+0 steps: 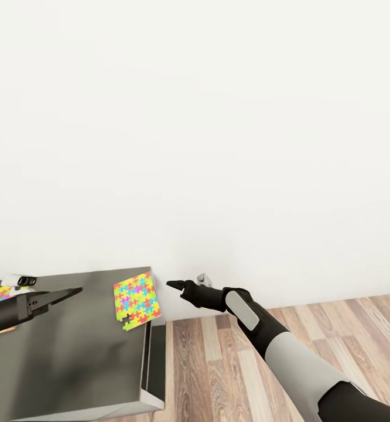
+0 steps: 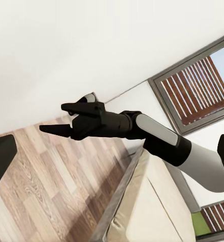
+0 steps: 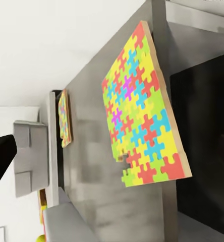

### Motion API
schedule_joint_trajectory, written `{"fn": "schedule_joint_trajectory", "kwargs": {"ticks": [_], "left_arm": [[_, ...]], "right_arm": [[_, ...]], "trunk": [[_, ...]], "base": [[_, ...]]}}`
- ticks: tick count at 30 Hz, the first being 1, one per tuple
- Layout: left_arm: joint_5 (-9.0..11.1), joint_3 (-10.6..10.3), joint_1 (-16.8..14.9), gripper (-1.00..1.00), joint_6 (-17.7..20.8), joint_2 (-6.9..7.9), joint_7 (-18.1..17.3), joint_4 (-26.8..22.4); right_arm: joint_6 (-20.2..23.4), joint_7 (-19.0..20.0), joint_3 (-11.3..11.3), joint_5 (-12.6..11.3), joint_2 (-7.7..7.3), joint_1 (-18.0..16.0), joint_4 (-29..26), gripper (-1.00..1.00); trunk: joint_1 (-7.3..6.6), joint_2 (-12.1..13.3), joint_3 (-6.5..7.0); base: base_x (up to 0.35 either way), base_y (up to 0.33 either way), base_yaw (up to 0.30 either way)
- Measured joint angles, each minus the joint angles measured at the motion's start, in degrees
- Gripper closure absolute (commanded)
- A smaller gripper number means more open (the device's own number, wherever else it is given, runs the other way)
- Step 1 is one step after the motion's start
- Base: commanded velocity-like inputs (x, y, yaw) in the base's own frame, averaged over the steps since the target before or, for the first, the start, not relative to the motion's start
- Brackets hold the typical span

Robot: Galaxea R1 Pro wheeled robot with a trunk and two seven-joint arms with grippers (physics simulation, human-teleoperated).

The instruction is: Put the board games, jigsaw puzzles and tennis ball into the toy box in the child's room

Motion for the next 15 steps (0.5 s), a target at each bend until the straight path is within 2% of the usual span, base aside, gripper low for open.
{"fn": "schedule_joint_trajectory", "kwargs": {"ticks": [15], "left_arm": [[0.0, 0.0, 0.0, -1.00, 0.0, 0.00, 0.0, 0.0]], "right_arm": [[0.0, 0.0, -0.3, 0.0, 0.00, 0.0, 0.0, -1.00]], "trunk": [[0.00, 0.0, 1.37]], "base": [[0.000, 0.000, 0.060]]}}
